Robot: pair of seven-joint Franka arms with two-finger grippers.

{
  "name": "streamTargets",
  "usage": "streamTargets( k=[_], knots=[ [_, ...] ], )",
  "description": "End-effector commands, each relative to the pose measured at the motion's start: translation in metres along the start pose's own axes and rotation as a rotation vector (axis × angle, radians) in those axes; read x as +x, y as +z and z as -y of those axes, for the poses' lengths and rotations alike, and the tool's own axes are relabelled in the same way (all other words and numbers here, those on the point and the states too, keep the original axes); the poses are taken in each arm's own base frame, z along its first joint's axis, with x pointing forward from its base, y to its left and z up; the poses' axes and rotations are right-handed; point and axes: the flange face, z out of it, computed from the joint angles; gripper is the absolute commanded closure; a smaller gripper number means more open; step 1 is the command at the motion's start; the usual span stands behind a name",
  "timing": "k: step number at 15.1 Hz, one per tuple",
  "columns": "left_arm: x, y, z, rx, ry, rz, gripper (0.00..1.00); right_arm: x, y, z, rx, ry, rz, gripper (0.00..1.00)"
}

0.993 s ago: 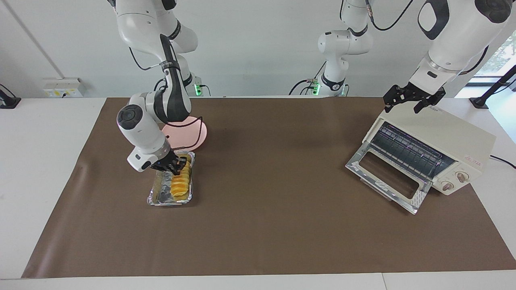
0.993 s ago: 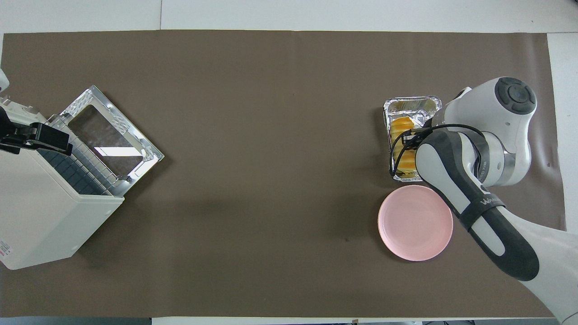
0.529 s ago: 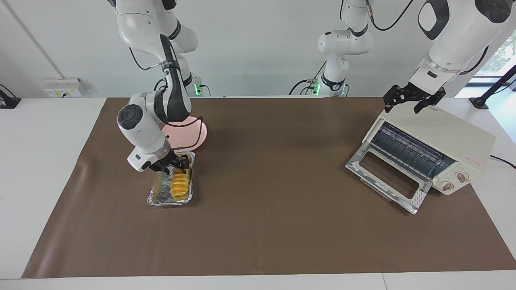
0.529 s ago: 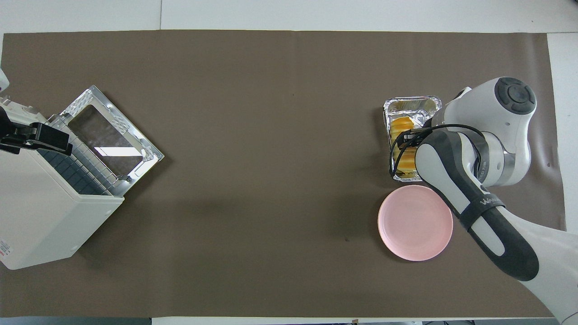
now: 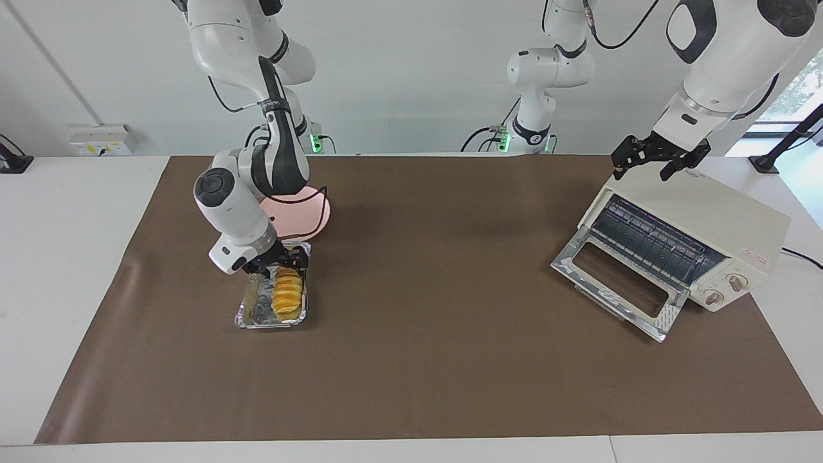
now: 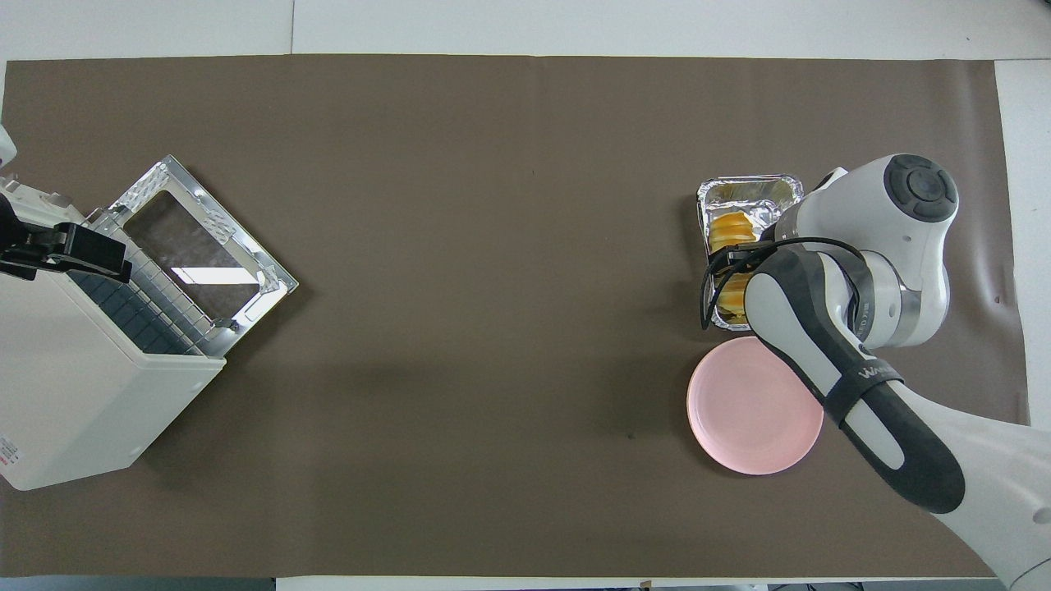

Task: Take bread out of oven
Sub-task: 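Lower the right gripper into the tray and grasp the bread slices, then lift the bread slices and carry them onto the pink plate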

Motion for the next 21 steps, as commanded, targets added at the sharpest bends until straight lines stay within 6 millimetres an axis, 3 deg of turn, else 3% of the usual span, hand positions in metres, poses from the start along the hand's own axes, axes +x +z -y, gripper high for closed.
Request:
streamTargets(
  k=[1, 2, 7, 9, 13, 16, 19, 21],
  knots=[
    [-0.005, -0.002, 0.002, -0.007, -0.002, -0.015, 0.0, -0.004, 0.0, -0.002, 0.001, -0.002, -0.011, 0.95],
    [-0.006, -0.003, 0.002, -0.007, -0.002, -0.015, 0.0, -0.004, 0.0, -0.003, 0.002, 0.001, -0.009, 1.0],
    [-0.005, -0.002, 0.002, -0.007, -0.002, -0.014, 0.0, -0.003, -0.003, -0.009, 0.012, 0.021, -0.01, 1.0],
    [-0.005, -0.003, 0.002, -0.007, -0.002, -0.017, 0.0, -0.001, -0.012, -0.023, 0.024, 0.049, -0.012, 1.0],
    [-0.005, -0.003, 0.002, -0.008, -0.002, -0.017, 0.0, 0.011, -0.05, -0.018, 0.032, 0.046, -0.005, 1.0],
    [-0.005, -0.002, 0.002, -0.008, -0.002, -0.015, 0.0, 0.012, -0.095, -0.014, 0.04, 0.042, 0.013, 1.0],
    [-0.005, -0.003, 0.002, -0.008, -0.002, -0.017, 0.0, -0.006, -0.139, -0.001, 0.043, 0.078, 0.054, 1.0],
    [-0.005, -0.002, 0.002, -0.007, -0.002, -0.015, 0.0, -0.027, -0.15, 0.003, 0.039, 0.101, 0.094, 1.0]
  ],
)
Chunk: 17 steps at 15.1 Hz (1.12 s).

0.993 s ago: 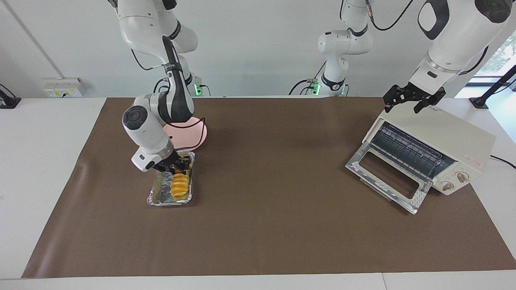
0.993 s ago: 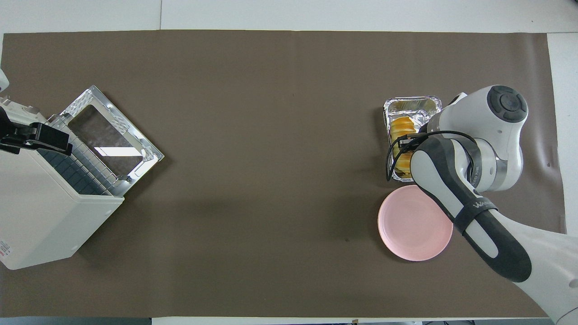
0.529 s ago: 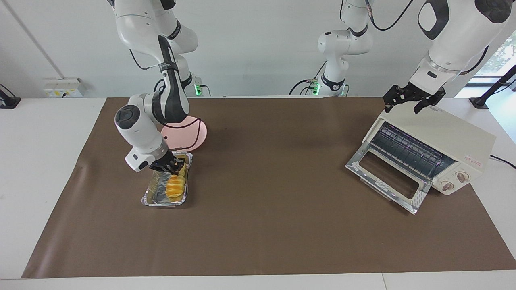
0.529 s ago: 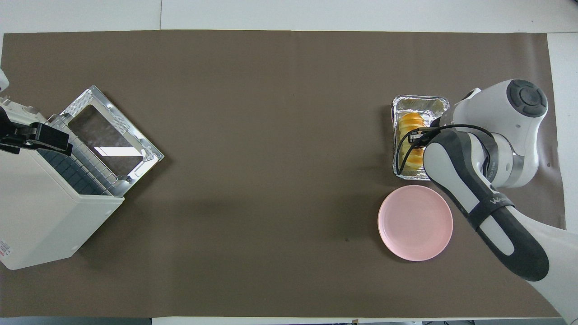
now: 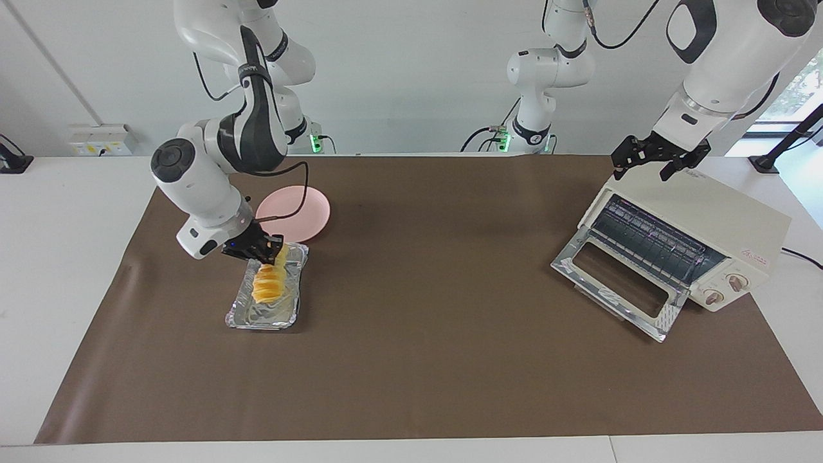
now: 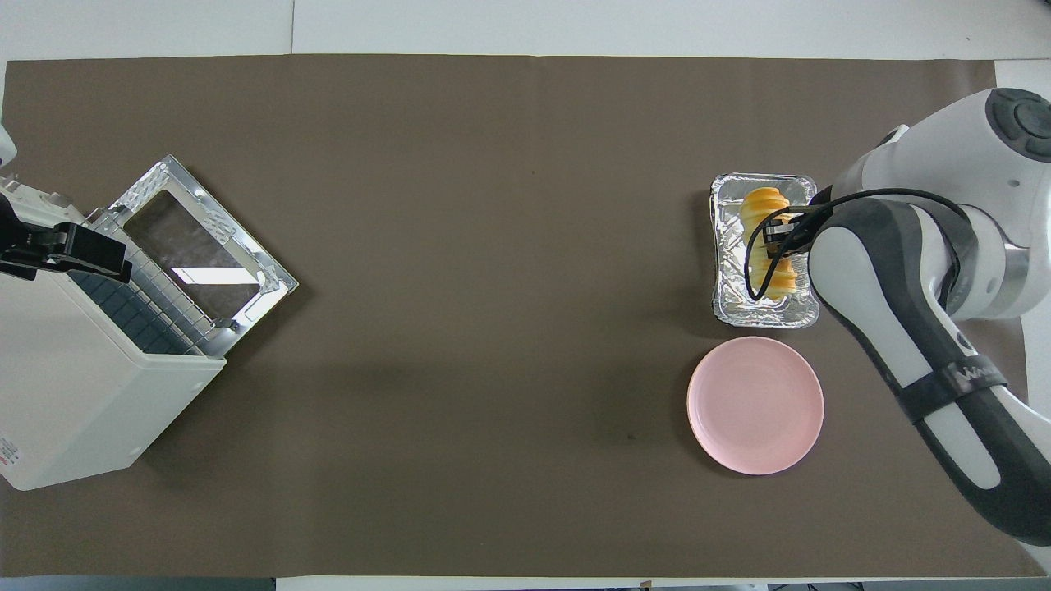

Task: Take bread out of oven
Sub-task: 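Lift the bread slices and carry them onto the pink plate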

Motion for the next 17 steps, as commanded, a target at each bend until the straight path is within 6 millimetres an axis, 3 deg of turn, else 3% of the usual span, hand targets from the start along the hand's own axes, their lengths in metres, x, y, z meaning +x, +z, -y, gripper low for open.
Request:
streamTargets(
  k=[1, 6, 10, 12, 17],
  knots=[
    [-0.005, -0.003, 0.002, -0.007, -0.002, -0.016, 0.0, -0.037, -0.011, 0.006, 0.004, 0.041, 0.048, 1.0],
    [-0.005, -0.002, 0.002, -0.007, -0.002, -0.013, 0.0, -0.118, 0.018, 0.002, -0.009, 0.043, 0.072, 1.0],
    [-0.005, -0.003, 0.002, -0.008, -0.002, -0.017, 0.0, -0.182, 0.07, 0.02, -0.028, 0.043, 0.046, 1.0],
    [-0.005, -0.003, 0.002, -0.007, -0.002, -0.016, 0.0, -0.193, 0.091, 0.032, -0.035, 0.055, 0.03, 1.0],
    [-0.005, -0.002, 0.002, -0.008, -0.002, -0.015, 0.0, -0.189, 0.128, 0.019, -0.034, 0.066, -0.017, 1.0]
  ],
)
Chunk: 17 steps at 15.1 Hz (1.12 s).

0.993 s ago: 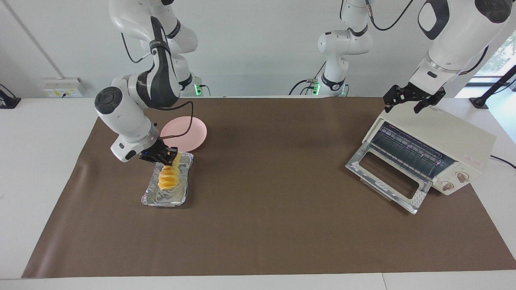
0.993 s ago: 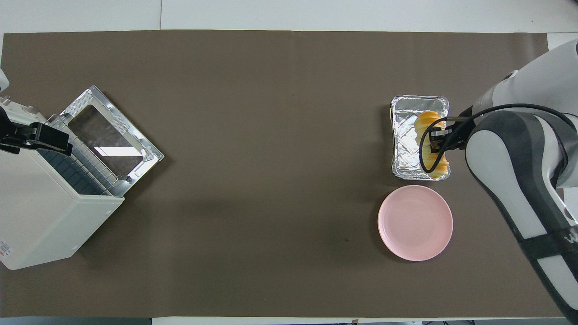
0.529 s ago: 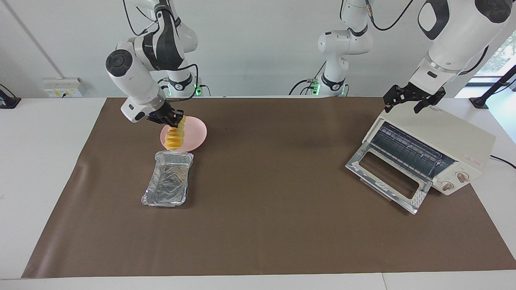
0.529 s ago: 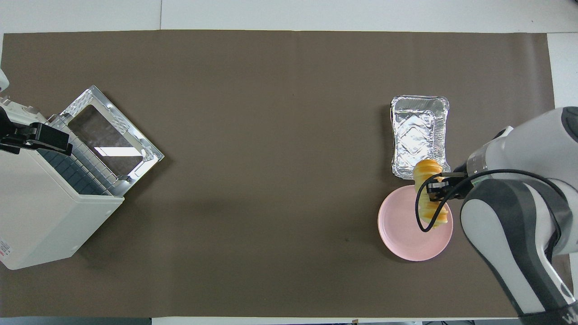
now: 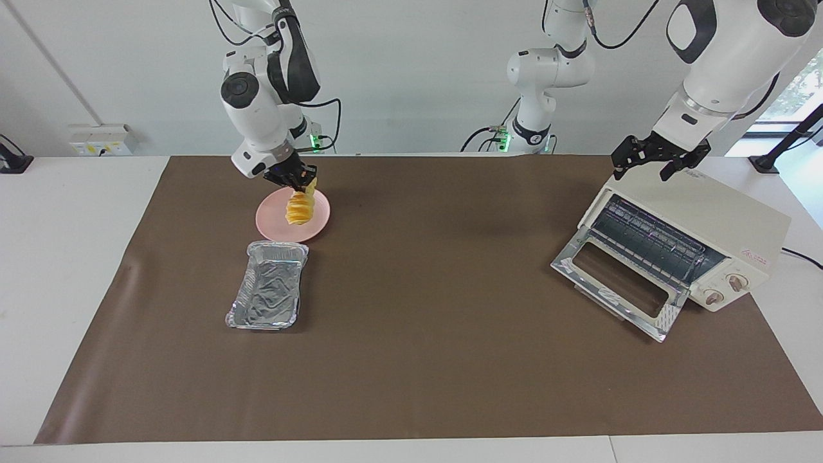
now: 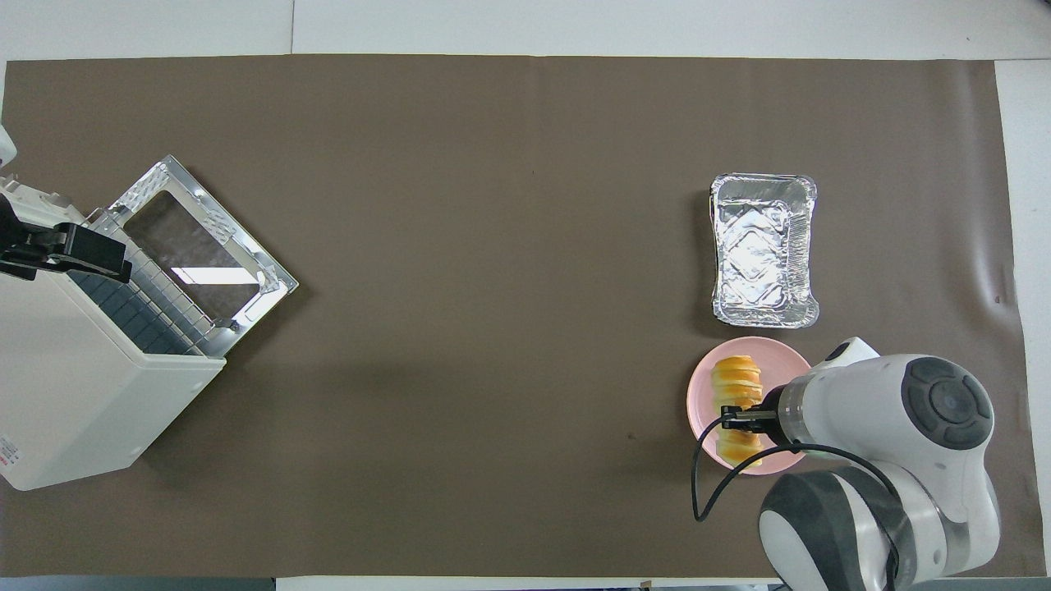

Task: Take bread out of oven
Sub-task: 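Lift the bread slices and carry them onto the pink plate, then lower the bread onto the pink plate and open the right gripper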

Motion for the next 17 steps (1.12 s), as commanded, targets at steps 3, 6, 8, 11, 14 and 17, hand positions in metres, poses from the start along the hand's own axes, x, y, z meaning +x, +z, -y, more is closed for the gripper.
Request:
streamTargets(
  k=[3, 6, 8, 11, 14, 17],
  knots=[
    [-0.005, -0.002, 0.002, -0.008, -0.002, -0.015, 0.0, 0.004, 0.022, -0.013, 0.009, 0.027, -0.028, 1.0],
    [-0.005, -0.003, 0.002, -0.008, -0.002, -0.017, 0.0, 0.001, 0.032, -0.017, 0.009, 0.009, -0.044, 1.0],
    [-0.006, -0.003, 0.002, -0.007, -0.002, -0.015, 0.0, 0.004, 0.031, -0.03, 0.01, 0.006, -0.046, 1.0],
    [-0.005, -0.002, 0.002, -0.007, -0.002, -0.013, 0.0, 0.007, 0.031, -0.047, 0.012, -0.022, -0.045, 0.98],
    [-0.005, -0.002, 0.002, -0.007, -0.002, -0.013, 0.0, 0.008, 0.032, -0.05, 0.012, -0.025, -0.043, 0.97],
    [-0.005, -0.002, 0.003, -0.007, -0.003, -0.013, 0.0, 0.007, 0.032, -0.046, 0.012, -0.019, -0.042, 0.95]
  ],
)
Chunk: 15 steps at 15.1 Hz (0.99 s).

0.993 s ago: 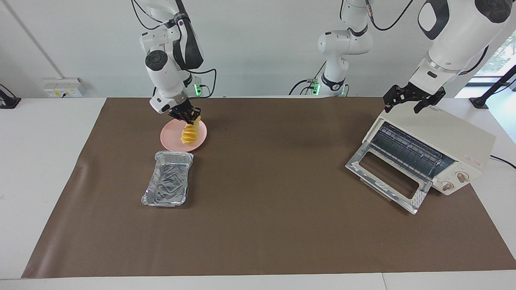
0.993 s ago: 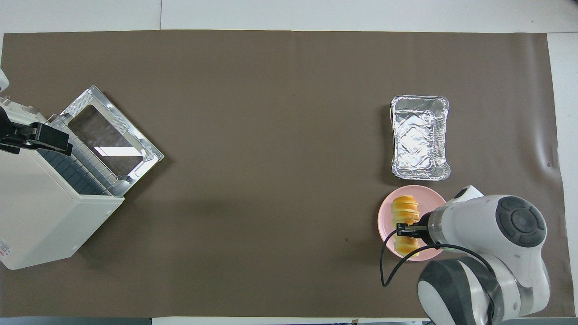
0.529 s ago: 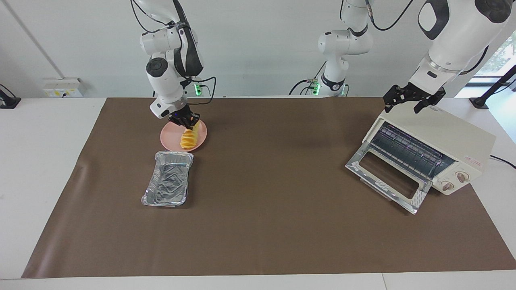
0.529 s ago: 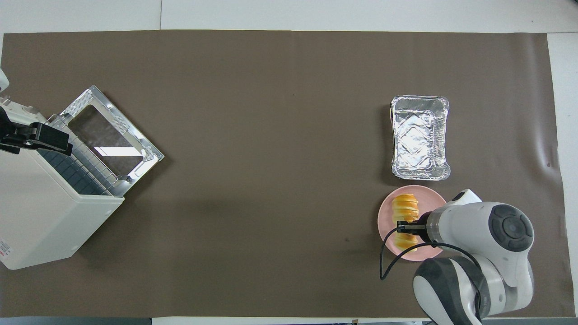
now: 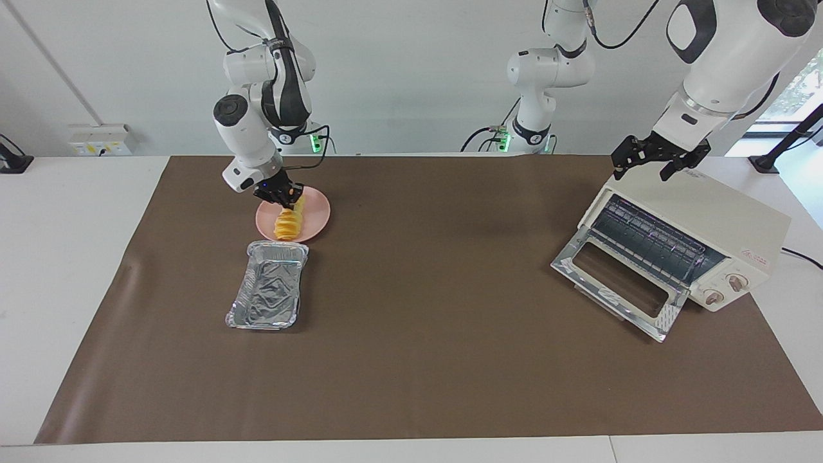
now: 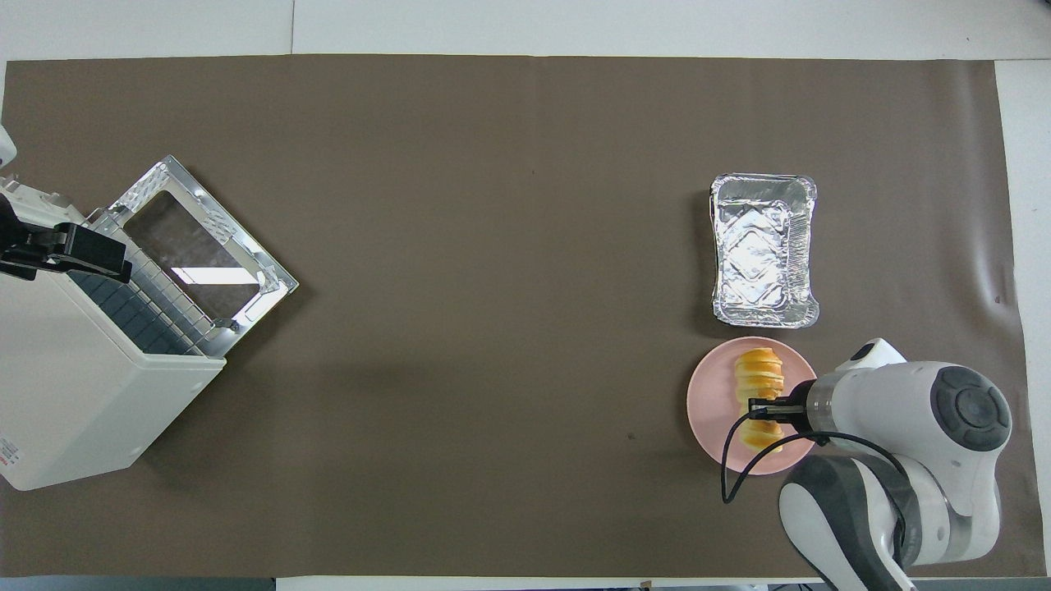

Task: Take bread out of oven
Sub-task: 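Lower the bread onto the pink plate and open the right gripper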

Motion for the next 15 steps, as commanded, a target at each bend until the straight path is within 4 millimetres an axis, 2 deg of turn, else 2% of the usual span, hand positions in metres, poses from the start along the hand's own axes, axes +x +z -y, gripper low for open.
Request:
streamTargets(
  k=[1, 5, 6, 7, 8, 9, 10, 11, 13, 15],
  knots=[
    [-0.005, -0.002, 0.003, -0.008, -0.003, -0.013, 0.0, -0.002, 0.001, 0.003, 0.005, 0.0, -0.009, 0.94],
    [-0.005, -0.002, 0.003, -0.007, -0.003, -0.013, 0.0, -0.007, 0.003, 0.026, 0.0, 0.013, -0.007, 0.94],
    [-0.005, -0.002, 0.002, -0.007, -0.002, -0.013, 0.0, -0.007, 0.003, 0.026, 0.0, 0.011, -0.007, 0.92],
    [-0.006, -0.003, 0.002, -0.007, -0.002, -0.015, 0.0, -0.007, 0.003, 0.026, 0.0, 0.01, -0.007, 0.85],
    [-0.006, -0.003, 0.002, -0.007, -0.002, -0.015, 0.0, -0.007, 0.003, 0.026, 0.0, 0.005, -0.006, 0.61],
    [-0.006, -0.003, 0.002, -0.008, -0.002, -0.015, 0.0, -0.006, 0.002, 0.026, 0.001, -0.005, -0.007, 0.1],
    [-0.005, -0.002, 0.002, -0.007, -0.002, -0.013, 0.0, -0.006, 0.001, 0.027, 0.0, -0.023, -0.003, 0.0],
    [-0.006, -0.003, 0.002, -0.008, -0.002, -0.015, 0.0, -0.003, 0.0, 0.028, 0.0, -0.039, 0.001, 0.0],
    [-0.005, -0.002, 0.003, -0.007, -0.003, -0.013, 0.0, 0.008, -0.018, 0.032, 0.008, -0.035, -0.015, 0.0],
    [-0.005, -0.002, 0.002, -0.008, -0.002, -0.013, 0.0, 0.024, -0.052, 0.035, 0.014, -0.037, 0.008, 0.0]
  ],
)
